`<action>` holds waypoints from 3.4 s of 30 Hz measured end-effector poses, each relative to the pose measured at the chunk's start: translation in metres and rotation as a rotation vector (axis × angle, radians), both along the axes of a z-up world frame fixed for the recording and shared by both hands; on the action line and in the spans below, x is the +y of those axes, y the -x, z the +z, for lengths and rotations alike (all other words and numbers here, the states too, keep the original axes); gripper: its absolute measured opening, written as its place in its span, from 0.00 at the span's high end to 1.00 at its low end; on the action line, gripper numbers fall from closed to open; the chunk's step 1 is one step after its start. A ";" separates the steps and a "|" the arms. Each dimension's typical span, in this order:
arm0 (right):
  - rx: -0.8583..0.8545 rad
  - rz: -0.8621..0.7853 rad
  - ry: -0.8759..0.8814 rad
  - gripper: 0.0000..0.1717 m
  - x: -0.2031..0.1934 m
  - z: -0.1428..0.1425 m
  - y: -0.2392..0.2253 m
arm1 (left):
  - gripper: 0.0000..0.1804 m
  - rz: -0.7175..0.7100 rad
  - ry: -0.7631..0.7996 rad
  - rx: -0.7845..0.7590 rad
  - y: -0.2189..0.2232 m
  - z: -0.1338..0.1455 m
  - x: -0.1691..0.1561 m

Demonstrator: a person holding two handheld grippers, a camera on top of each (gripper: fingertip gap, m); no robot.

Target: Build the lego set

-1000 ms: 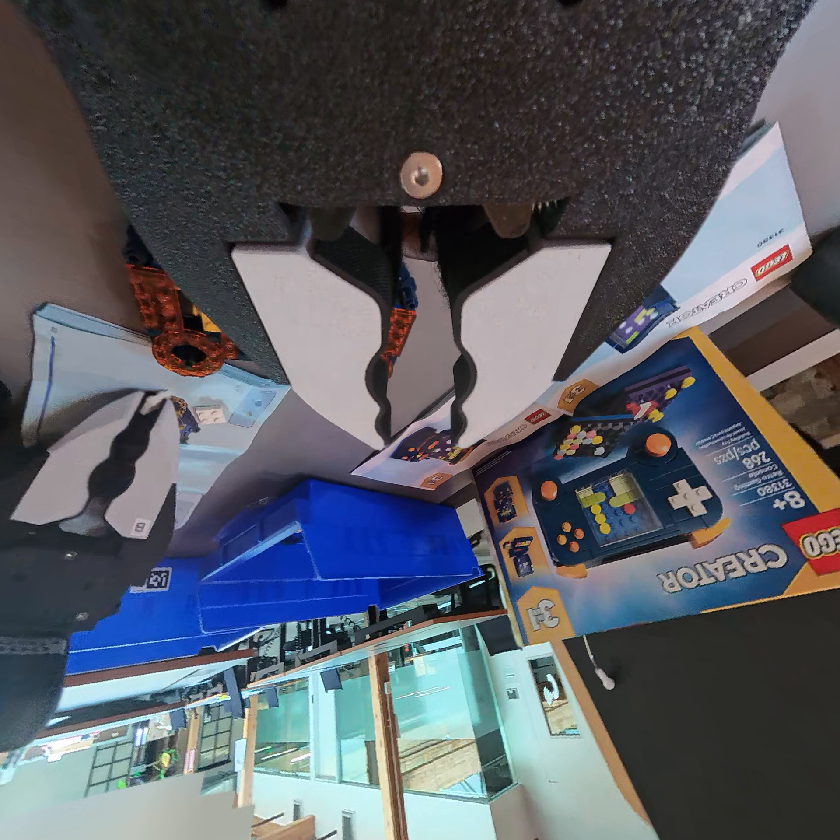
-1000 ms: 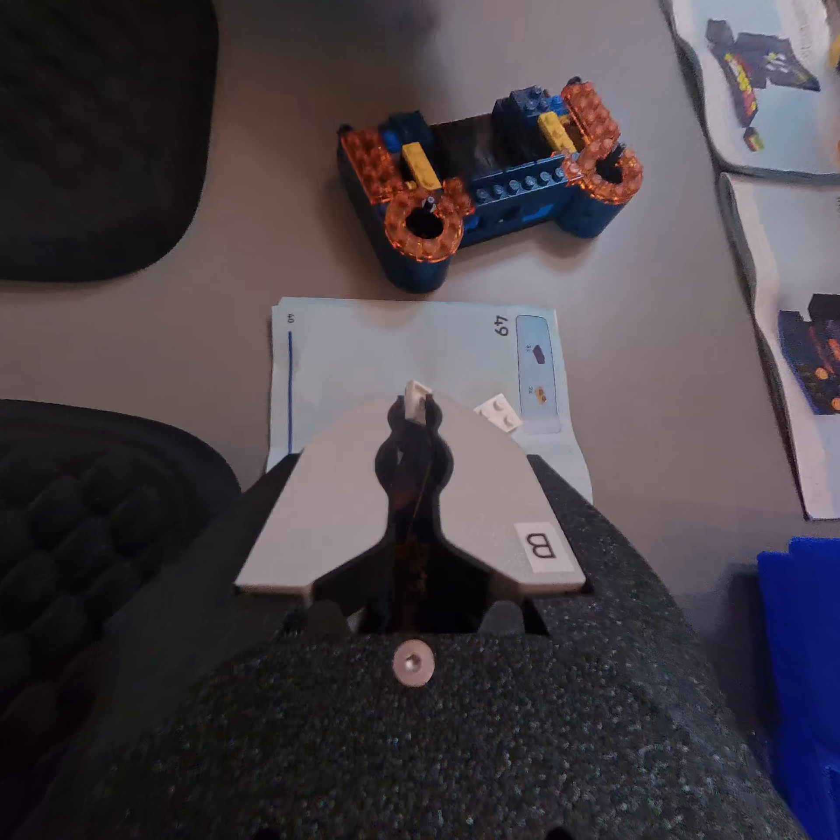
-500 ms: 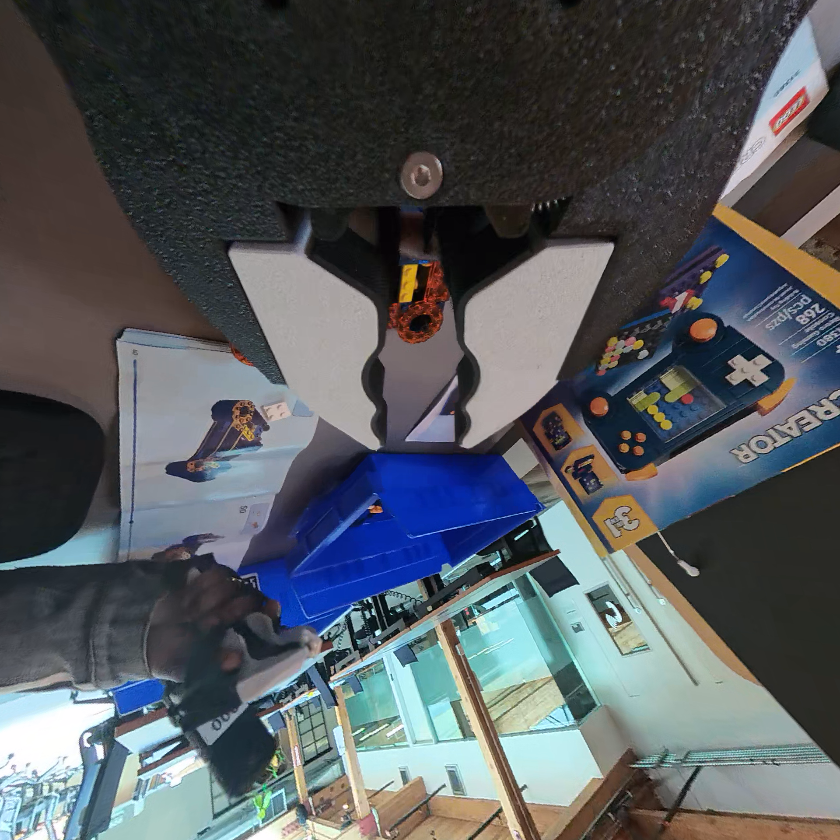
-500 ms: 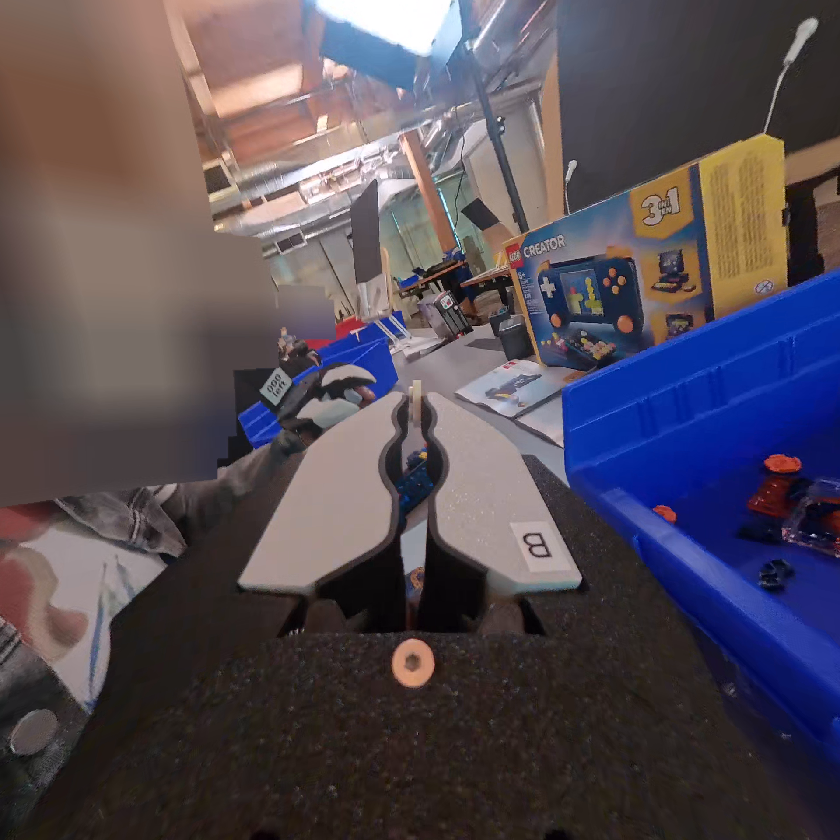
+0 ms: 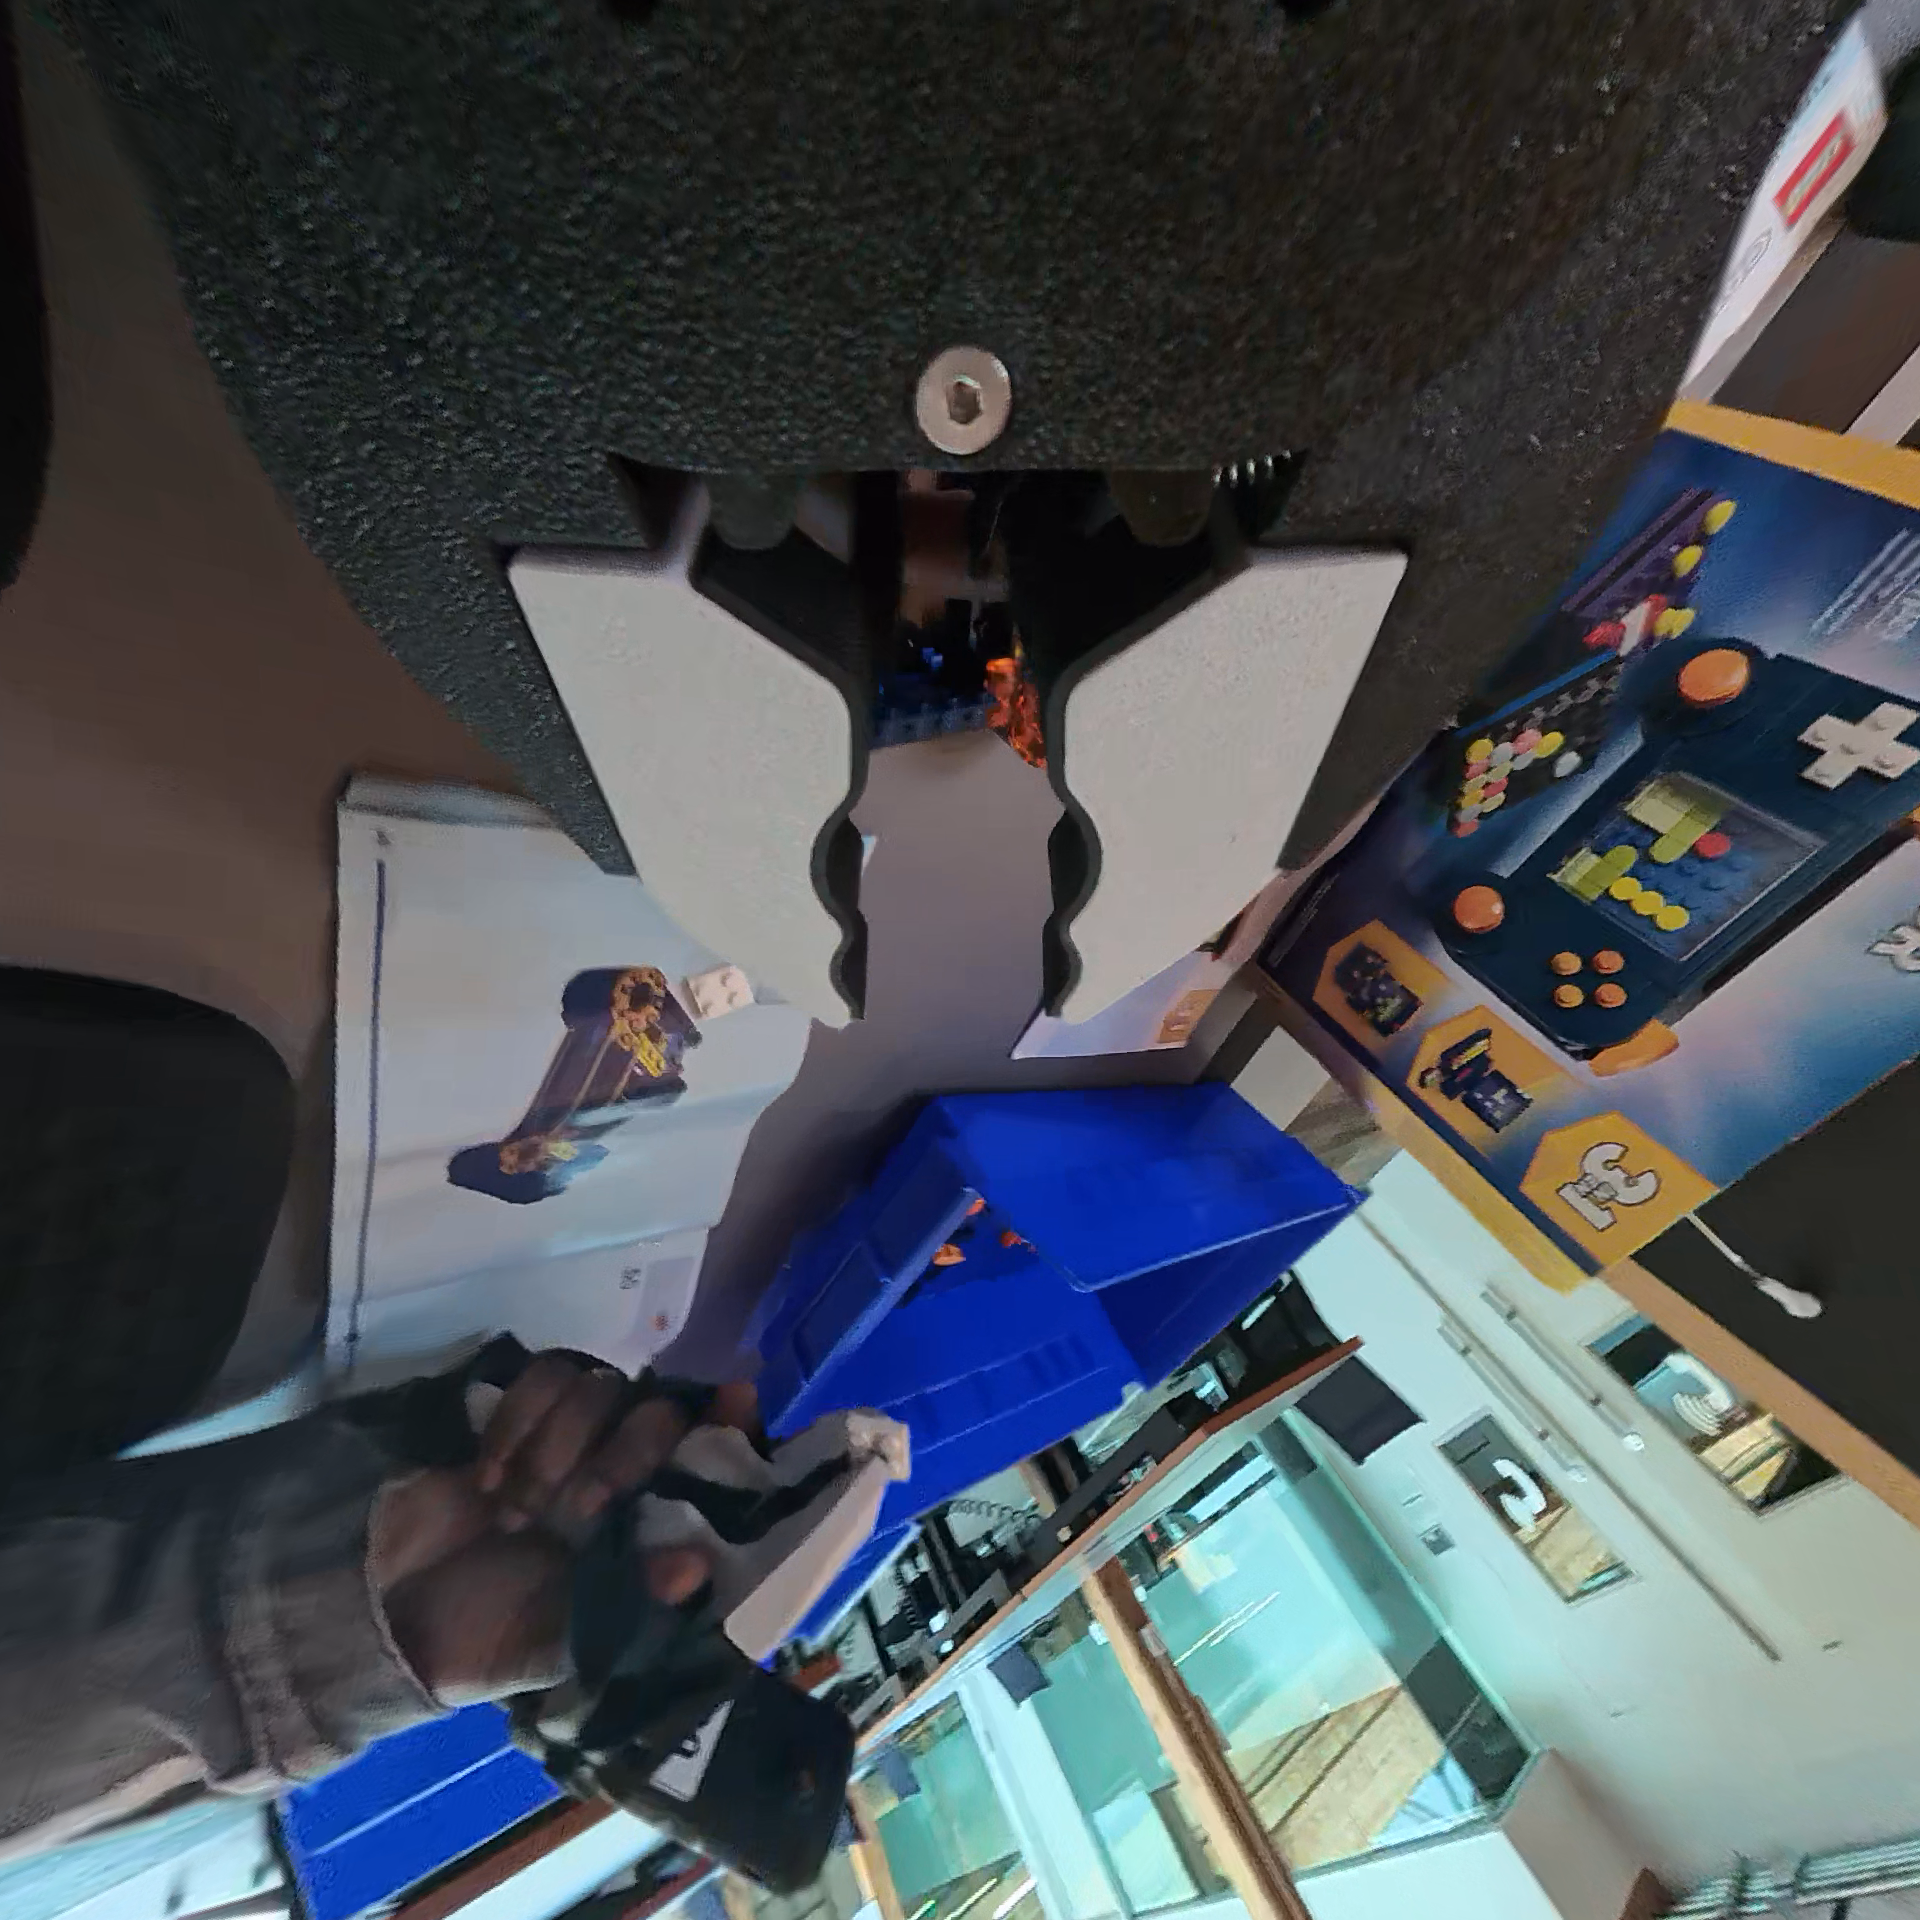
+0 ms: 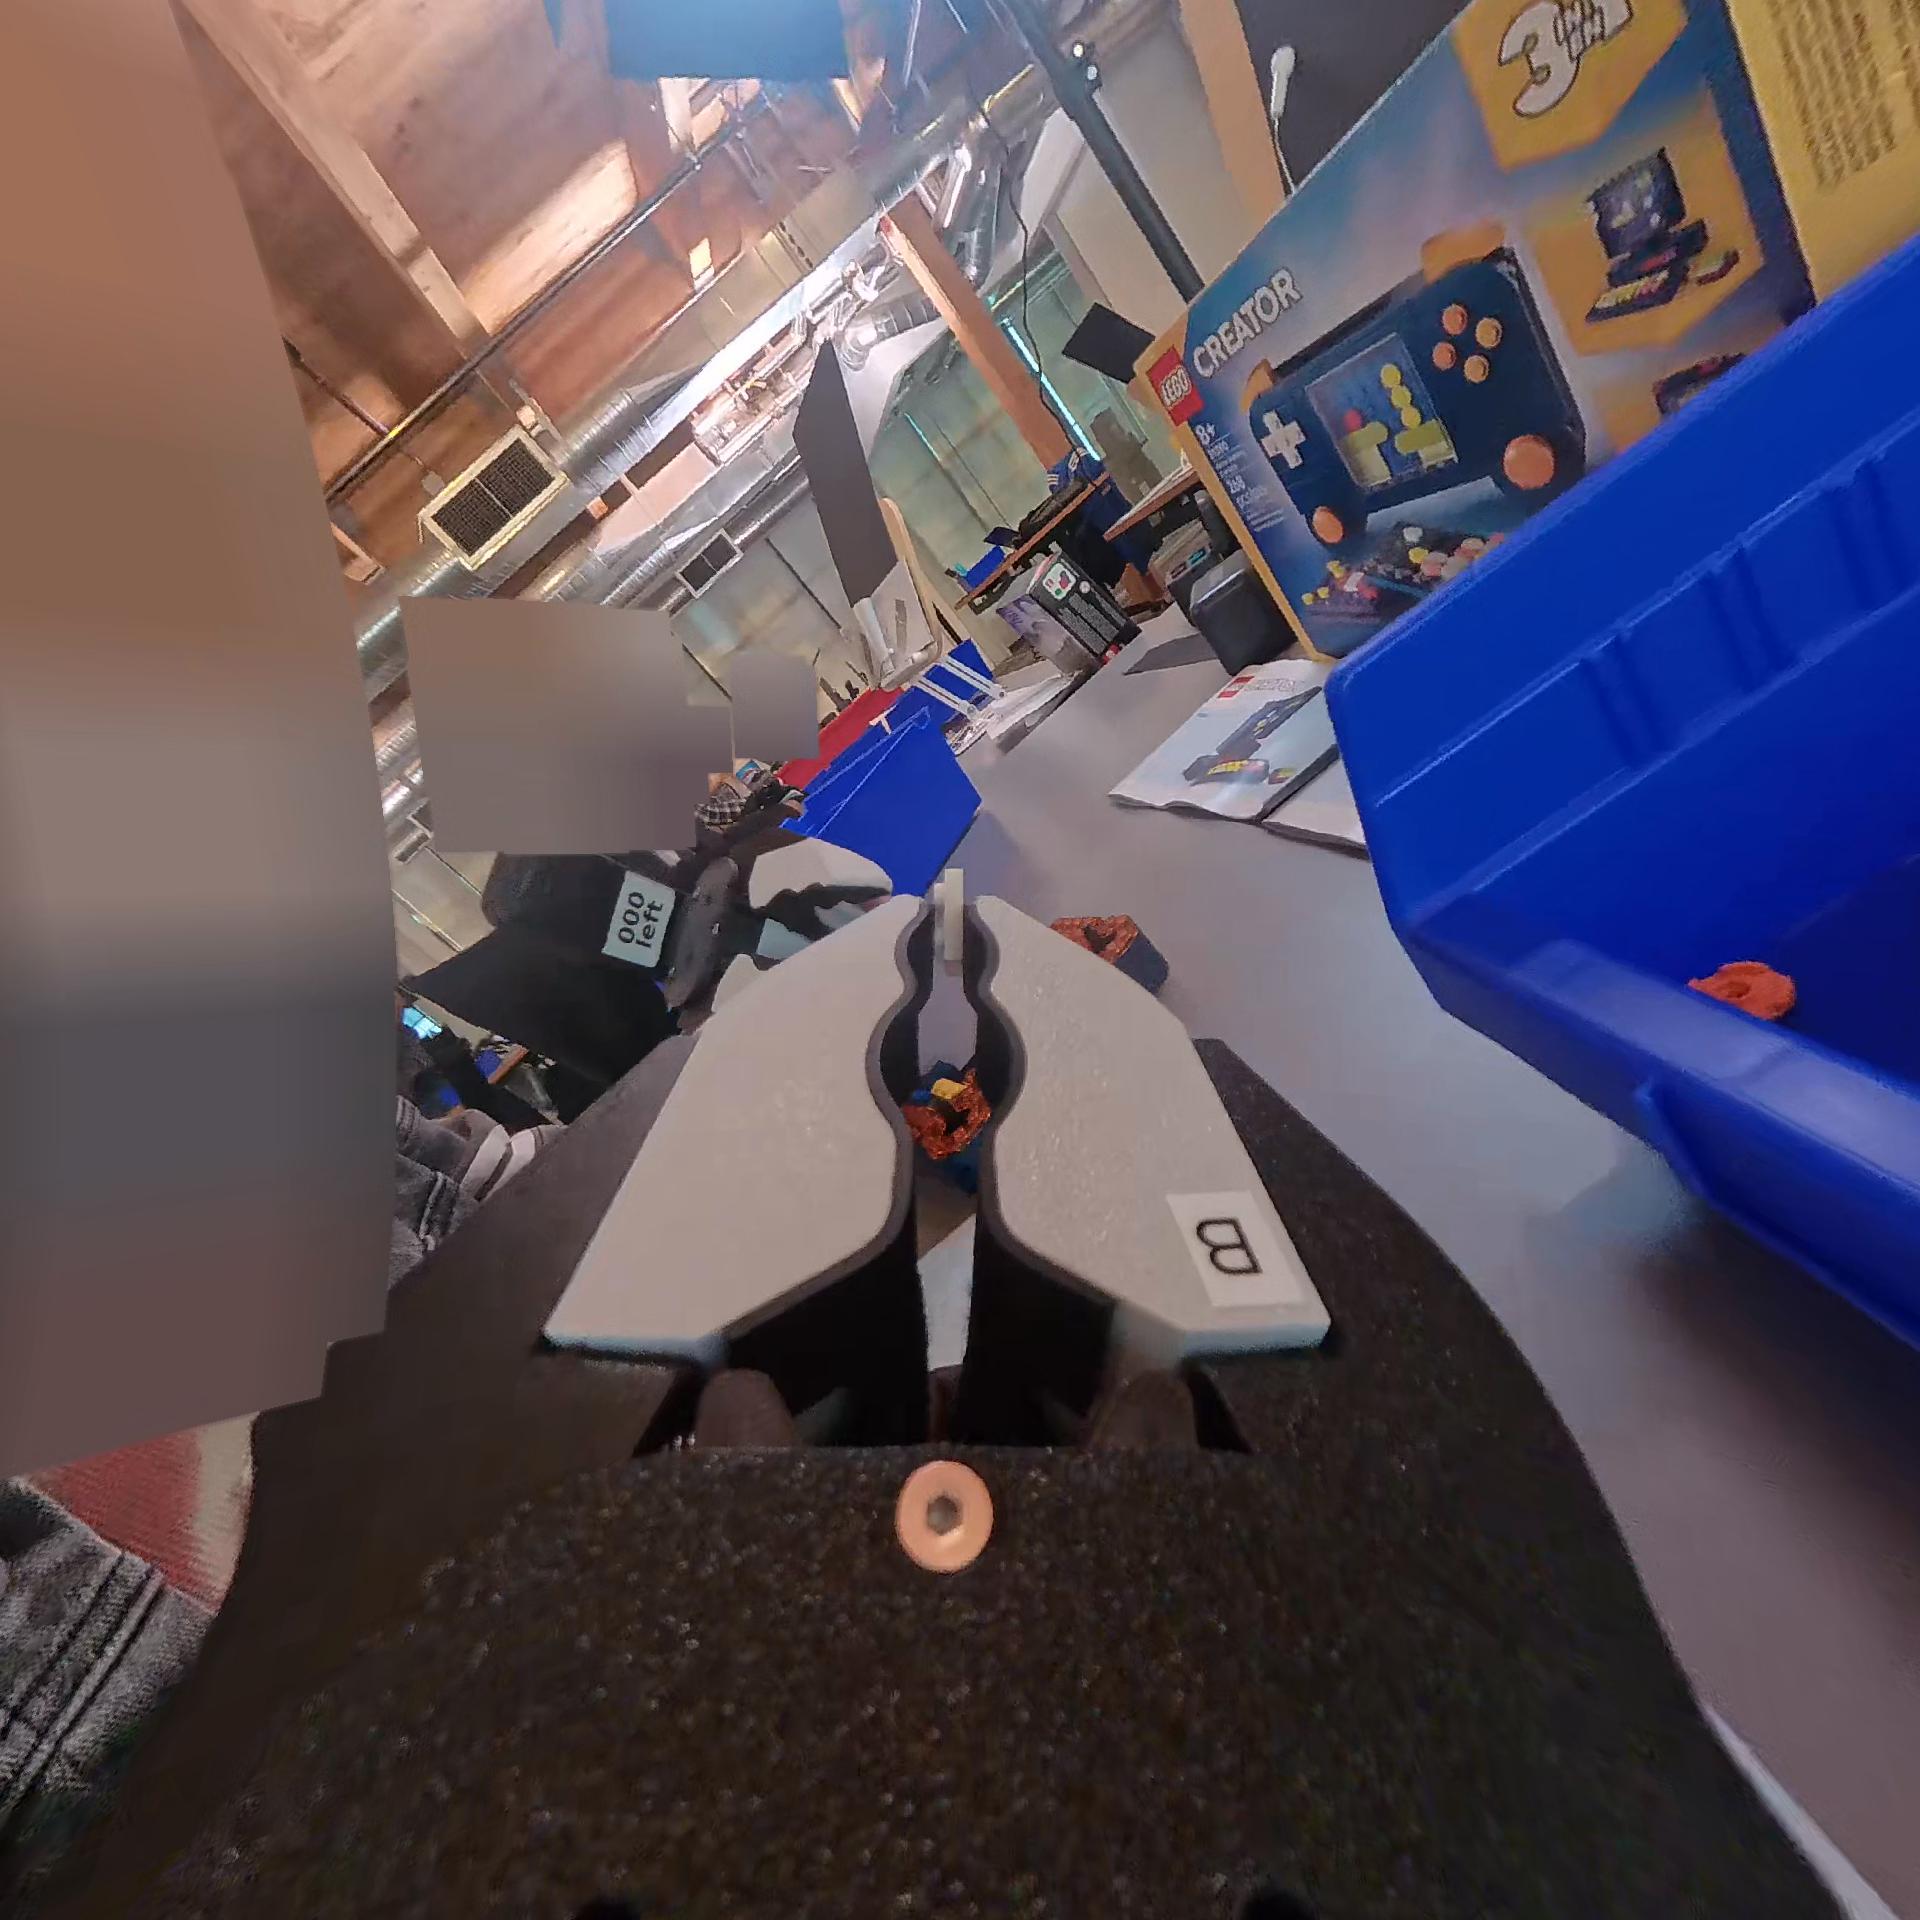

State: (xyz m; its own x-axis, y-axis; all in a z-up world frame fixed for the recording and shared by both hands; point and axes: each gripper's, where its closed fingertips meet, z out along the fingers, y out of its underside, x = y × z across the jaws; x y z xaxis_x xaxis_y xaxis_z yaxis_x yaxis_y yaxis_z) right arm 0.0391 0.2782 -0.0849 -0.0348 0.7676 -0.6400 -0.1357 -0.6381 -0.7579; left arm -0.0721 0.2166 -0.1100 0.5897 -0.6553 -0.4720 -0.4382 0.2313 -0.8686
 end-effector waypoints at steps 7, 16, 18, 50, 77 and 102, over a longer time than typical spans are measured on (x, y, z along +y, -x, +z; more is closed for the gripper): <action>-0.024 0.116 0.076 0.97 -0.028 -0.009 0.030 | 0.82 0.041 0.080 -0.025 -0.057 0.029 -0.002; -0.001 0.170 0.178 0.97 -0.044 -0.011 0.044 | 0.86 0.117 0.061 0.103 -0.079 0.006 0.018; -0.006 0.173 0.177 0.97 -0.046 -0.012 0.046 | 0.88 0.125 0.065 0.090 -0.077 0.008 0.019; 0.154 -0.490 -0.795 0.87 -0.033 0.068 -0.009 | 0.91 0.314 0.080 -0.250 0.057 0.020 0.038; -0.409 0.369 -1.461 1.00 -0.153 -0.078 0.073 | 0.91 0.283 0.085 -0.140 0.046 -0.004 0.040; -0.452 0.384 -1.403 0.99 -0.147 -0.083 0.072 | 0.91 0.147 0.210 -0.016 0.023 -0.021 0.027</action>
State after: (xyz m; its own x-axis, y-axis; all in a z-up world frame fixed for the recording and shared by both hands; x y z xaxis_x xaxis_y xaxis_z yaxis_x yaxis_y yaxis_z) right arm -0.0330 0.1307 -0.1680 -0.3751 0.7353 0.5645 0.2673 0.6688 -0.6937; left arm -0.0952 0.2434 -0.1309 0.6920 -0.6449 -0.3244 -0.4394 -0.0197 -0.8981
